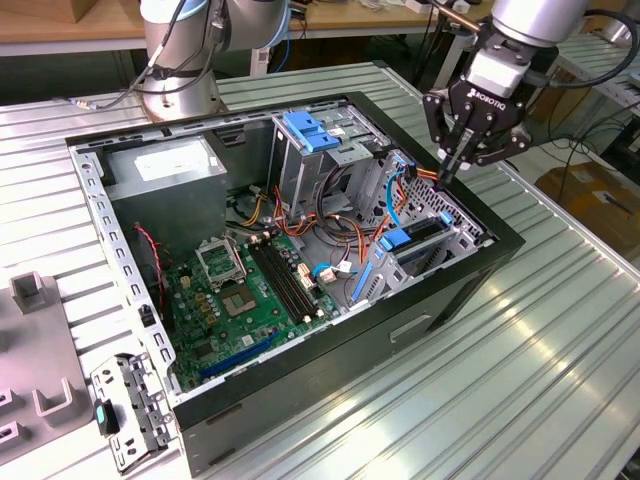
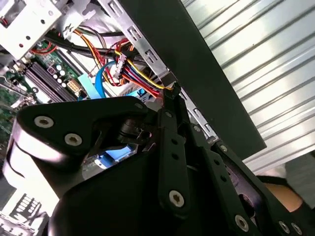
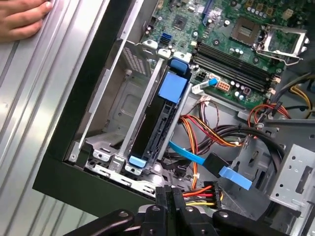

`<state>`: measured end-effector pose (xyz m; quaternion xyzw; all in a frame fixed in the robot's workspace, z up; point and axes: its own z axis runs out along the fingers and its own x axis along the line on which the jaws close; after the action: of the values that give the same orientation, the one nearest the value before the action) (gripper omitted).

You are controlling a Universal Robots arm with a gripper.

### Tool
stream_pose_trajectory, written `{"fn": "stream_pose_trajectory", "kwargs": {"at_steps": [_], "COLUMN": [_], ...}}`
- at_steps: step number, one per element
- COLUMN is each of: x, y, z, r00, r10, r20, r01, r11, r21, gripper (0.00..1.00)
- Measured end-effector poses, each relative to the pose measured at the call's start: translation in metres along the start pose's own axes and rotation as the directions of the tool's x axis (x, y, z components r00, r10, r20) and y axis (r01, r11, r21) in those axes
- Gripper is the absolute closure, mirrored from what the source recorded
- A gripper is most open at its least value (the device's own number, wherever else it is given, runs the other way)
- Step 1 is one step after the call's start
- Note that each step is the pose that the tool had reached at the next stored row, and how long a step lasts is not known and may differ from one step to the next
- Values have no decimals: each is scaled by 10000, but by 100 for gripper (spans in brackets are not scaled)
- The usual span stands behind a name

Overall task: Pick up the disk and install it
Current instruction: 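Insert the first disk wire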

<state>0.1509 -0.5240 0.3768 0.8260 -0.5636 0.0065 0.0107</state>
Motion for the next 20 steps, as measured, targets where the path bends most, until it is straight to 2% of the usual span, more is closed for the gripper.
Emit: {"fn": "stream_pose_trajectory", "kwargs": {"at_steps": [1,3,6,9,14,15,17,19,20], "x": [0,0,0,-1,-19,-19,-20,-20,-20], "y": [0,0,0,1,50,50,51,51,51], "z": [1,3,4,5,6,6,7,8,8], "r00": [9996,9986,9948,9910,9867,9847,9783,9704,9648], "r10": [266,538,1023,1340,1625,1742,2072,2413,2631], "r20": [2,6,10,12,15,15,17,17,18], "r01": [-266,-537,-1023,-1340,-1624,-1742,-2071,-2413,-2631], "r11": [9996,9986,9948,9910,9867,9847,9783,9704,9647], "r21": [-7,-12,-24,-32,-39,-42,-50,-59,-64], "gripper": [84,84,84,84,84,84,84,84,84]}}
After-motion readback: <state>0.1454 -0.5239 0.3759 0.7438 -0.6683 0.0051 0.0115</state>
